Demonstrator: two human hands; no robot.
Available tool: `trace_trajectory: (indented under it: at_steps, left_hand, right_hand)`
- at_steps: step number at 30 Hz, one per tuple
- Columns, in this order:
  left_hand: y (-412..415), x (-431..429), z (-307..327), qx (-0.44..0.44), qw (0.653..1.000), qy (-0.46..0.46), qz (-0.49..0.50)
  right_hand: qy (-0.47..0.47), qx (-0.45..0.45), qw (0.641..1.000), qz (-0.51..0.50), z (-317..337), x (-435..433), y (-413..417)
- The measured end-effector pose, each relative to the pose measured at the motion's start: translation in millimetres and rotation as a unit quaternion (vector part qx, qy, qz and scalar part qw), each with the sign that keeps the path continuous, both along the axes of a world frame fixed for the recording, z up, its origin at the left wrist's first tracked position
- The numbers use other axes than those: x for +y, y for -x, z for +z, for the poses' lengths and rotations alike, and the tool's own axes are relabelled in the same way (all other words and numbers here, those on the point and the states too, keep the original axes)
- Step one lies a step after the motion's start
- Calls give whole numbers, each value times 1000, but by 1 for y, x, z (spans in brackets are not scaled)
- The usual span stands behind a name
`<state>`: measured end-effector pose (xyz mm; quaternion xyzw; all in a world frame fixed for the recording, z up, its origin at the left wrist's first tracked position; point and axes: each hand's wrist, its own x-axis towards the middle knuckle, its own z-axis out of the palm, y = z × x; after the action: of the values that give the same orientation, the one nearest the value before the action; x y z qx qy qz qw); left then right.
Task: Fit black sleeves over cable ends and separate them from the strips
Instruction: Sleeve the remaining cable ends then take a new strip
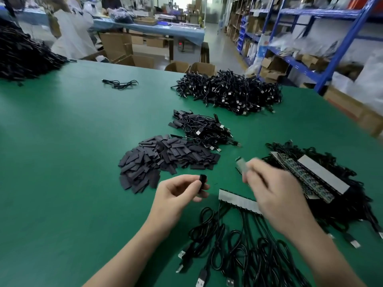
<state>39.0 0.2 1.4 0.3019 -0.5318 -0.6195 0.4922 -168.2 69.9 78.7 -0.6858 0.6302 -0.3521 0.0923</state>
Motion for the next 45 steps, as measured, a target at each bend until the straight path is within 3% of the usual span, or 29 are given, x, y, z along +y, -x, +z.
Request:
trace_trajectory:
  at_steps: [4,8,14,29,45]
  left_hand:
    - [-9,-2,-4,-116,986,117,29]
    - [-15,-10,-9,-225,935,268,49]
    - [-15,-12,-9,-310,870,380,52]
    - [-13,-12,-9,-327,858,394,45]
    - [-16,-18,-11,-347,843,410,-25]
  right_hand:
    - [-67,-5,998,13,-39,2,-12]
    - [-87,-25,995,46,-57,0,-20]
    - [-75,-72,993,49,-69,1,-20]
    - [-90,-77,992,42,-77,1,-20]
    - [-120,-3,991,51,-76,6,-17]
